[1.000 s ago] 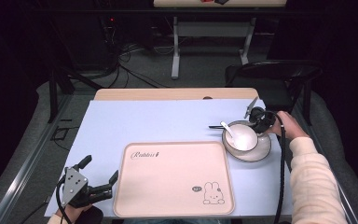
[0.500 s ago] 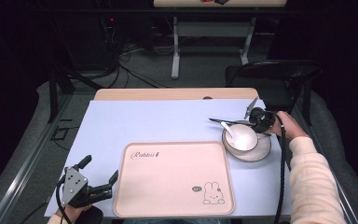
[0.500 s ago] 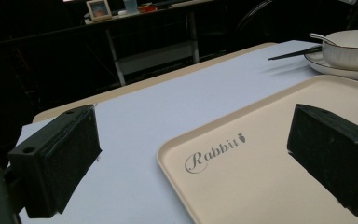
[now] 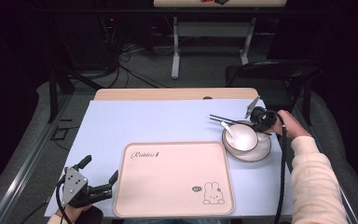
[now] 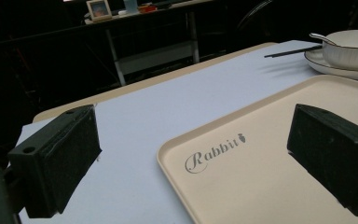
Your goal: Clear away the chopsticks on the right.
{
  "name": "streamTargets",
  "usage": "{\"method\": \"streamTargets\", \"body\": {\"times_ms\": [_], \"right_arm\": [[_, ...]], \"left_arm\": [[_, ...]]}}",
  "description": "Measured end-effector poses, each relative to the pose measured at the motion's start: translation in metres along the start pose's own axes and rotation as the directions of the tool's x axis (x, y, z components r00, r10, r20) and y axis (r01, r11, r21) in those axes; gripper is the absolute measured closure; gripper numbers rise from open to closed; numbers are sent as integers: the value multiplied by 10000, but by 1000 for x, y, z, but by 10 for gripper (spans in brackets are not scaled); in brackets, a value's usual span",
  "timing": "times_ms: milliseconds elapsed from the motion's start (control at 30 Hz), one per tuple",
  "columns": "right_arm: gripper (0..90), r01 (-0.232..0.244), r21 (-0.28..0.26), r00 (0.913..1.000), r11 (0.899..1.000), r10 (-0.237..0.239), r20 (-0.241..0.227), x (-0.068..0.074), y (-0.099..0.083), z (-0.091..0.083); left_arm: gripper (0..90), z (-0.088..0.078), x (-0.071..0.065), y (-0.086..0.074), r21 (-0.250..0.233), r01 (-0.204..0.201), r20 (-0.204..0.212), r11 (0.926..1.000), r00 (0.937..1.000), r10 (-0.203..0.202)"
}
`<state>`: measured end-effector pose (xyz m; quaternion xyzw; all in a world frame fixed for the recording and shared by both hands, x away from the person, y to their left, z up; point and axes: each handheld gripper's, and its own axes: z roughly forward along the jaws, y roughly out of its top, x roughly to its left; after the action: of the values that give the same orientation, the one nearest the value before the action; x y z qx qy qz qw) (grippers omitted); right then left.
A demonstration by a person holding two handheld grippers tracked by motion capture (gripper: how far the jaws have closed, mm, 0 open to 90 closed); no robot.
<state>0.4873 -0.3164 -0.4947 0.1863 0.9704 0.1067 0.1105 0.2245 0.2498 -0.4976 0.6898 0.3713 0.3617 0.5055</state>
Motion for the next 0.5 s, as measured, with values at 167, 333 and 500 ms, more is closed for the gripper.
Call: {"method": "streamTargets", "body": {"times_ms": [167, 333, 500], "right_arm": [[855, -436, -406, 9949, 9982, 470, 890, 6, 2, -35], [855, -522, -601, 9937, 9968, 578, 965, 6, 2, -38], [857, -1040, -1170, 9824, 9877, 1204, 1425, 22, 8, -72]], "left_arm": [[23, 0, 0, 0, 4, 3, -21, 10000, 10000, -3], [22, 0, 0, 0, 4, 3, -21, 10000, 10000, -3], [23, 0, 0, 0, 0, 5, -24, 10000, 10000, -5]]}}
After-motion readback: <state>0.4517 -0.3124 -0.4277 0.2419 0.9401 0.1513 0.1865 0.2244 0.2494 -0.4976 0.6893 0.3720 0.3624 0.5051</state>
